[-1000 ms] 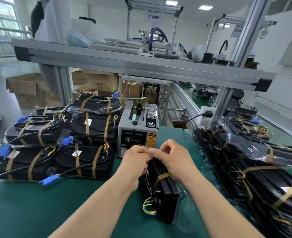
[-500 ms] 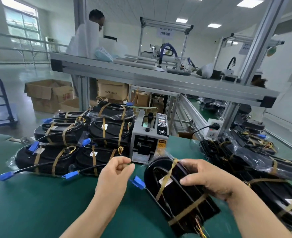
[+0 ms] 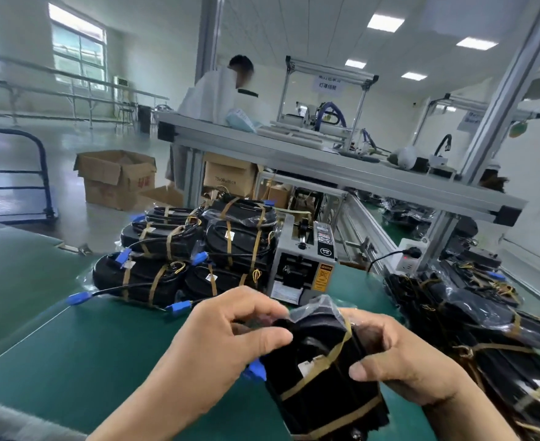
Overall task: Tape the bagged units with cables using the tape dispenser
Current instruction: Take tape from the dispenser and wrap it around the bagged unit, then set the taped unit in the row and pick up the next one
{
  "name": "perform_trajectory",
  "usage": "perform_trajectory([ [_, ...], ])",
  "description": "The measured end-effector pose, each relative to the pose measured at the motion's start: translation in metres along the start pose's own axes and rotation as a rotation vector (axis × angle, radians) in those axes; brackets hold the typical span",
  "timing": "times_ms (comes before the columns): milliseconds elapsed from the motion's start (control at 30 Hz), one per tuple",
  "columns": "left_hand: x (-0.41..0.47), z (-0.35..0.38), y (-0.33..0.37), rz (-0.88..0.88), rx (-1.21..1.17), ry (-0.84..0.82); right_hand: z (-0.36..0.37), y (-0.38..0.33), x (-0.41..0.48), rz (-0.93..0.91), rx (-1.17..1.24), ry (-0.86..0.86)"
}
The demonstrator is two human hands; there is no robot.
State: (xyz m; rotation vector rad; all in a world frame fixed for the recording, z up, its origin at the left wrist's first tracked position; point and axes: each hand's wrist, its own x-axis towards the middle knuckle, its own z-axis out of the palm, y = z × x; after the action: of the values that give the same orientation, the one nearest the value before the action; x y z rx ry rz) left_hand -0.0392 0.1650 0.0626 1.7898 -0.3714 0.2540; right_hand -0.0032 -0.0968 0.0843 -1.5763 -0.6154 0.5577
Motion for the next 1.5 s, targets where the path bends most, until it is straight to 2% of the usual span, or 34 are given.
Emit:
perform_trajectory([
  [133,-0.015,-0.020,-0.004,0.081,0.050,0.121,0.018,-0.004,0.013,0.016,-0.040,-0.078],
  [267,-0.025,-0.033,-0.006,0.045,-0.075,0.279,0.036,-0.011,0.029,0.047,-0.037,-0.165],
  [333,-0.028,-0.040,-0.006,0.041,-0.124,0.289,0.042,-0.014,0.038,0.060,-0.032,-0.195],
  [533,-0.031,-0.070,-0.017,0.078,-0.229,0.141,0.050,-0.021,0.060,0.045,-0.059,-0.224],
  [700,-0.028,-0.094,-0.044,-0.061,-0.441,-0.232,0.052,-0.025,0.097,0.045,-0.054,-0.250],
  [767,-0.027,-0.100,-0.055,-0.117,-0.481,-0.216,0.054,-0.031,0.119,0.093,-0.051,-0.281],
  [833,-0.025,-0.106,-0.067,-0.201,-0.489,-0.107,0.058,-0.035,0.143,0.159,-0.071,-0.285],
  [933,-0.020,-0.118,-0.082,-0.379,-0.632,0.058,0.068,-0.036,0.178,0.237,-0.210,-0.213],
  [1033,-0.015,-0.132,-0.094,-0.471,-0.736,0.136,0.079,-0.037,0.205,0.221,-0.447,-0.099],
  [1133,-0.013,-0.151,-0.105,-0.534,-0.769,0.218,0.073,-0.036,0.214,0.107,-0.554,0.186],
  [1233,-0.014,-0.176,-0.116,-0.588,-0.694,0.245,0.065,-0.012,0.205,0.171,-0.557,0.392],
  [1333,-0.011,-0.203,-0.126,-0.658,-0.564,0.247,0.084,0.030,0.199,0.388,-0.445,0.280],
  [1400,-0.007,-0.218,-0.135,-0.721,-0.483,0.264,0.103,0.056,0.203,0.410,-0.391,0.207],
  [1500,-0.001,-0.236,-0.148,-0.822,-0.400,0.310,0.124,0.085,0.216,0.400,-0.201,0.291],
])
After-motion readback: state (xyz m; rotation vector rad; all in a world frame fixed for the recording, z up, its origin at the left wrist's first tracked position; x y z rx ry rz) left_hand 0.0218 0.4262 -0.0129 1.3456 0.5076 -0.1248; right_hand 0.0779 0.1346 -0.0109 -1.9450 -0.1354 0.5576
